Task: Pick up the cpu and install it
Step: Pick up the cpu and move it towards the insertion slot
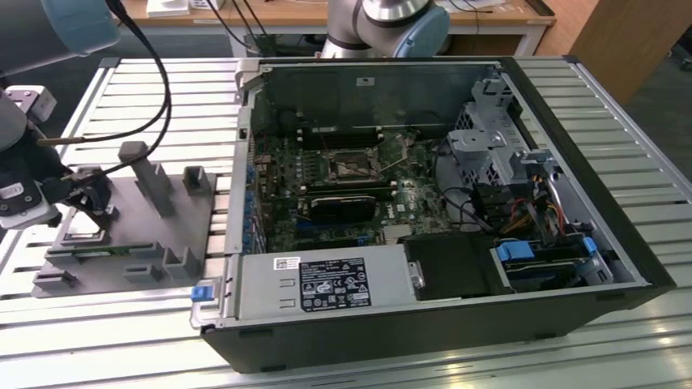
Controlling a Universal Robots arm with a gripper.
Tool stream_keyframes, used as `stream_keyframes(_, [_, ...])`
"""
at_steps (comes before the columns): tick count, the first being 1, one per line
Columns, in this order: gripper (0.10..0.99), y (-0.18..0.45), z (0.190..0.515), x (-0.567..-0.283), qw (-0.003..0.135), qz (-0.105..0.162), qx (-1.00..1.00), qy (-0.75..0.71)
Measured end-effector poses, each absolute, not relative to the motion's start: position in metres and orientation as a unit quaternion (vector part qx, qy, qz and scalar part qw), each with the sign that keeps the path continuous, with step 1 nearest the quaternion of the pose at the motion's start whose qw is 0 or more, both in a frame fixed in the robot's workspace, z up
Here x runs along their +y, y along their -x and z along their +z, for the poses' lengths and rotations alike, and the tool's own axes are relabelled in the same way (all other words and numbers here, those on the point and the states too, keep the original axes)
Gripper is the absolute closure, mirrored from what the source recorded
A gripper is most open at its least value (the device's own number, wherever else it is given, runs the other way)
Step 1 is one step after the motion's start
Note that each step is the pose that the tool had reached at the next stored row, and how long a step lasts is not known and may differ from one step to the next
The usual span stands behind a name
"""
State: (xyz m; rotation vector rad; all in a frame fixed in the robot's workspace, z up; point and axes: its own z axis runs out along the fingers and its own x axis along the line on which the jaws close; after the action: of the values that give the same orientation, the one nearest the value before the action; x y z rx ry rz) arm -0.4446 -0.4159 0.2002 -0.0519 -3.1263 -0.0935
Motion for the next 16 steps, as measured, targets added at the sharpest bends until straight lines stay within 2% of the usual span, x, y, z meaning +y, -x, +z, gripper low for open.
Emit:
stream_keyframes(12, [0.427, 0.446, 0.185, -0.41, 0.007, -0.03, -0.999, 0.016])
stream_keyframes(14, [0.443, 0.446, 0.184, -0.41, 0.007, -0.03, -0.999, 0.016])
stream_keyframes(15, [0.51, 0.446, 0.183, -0.41, 0.007, -0.03, -0.999, 0.016])
stream_keyframes(16, [0.51, 0.446, 0.183, -0.41, 0.007, -0.03, -0.999, 0.016])
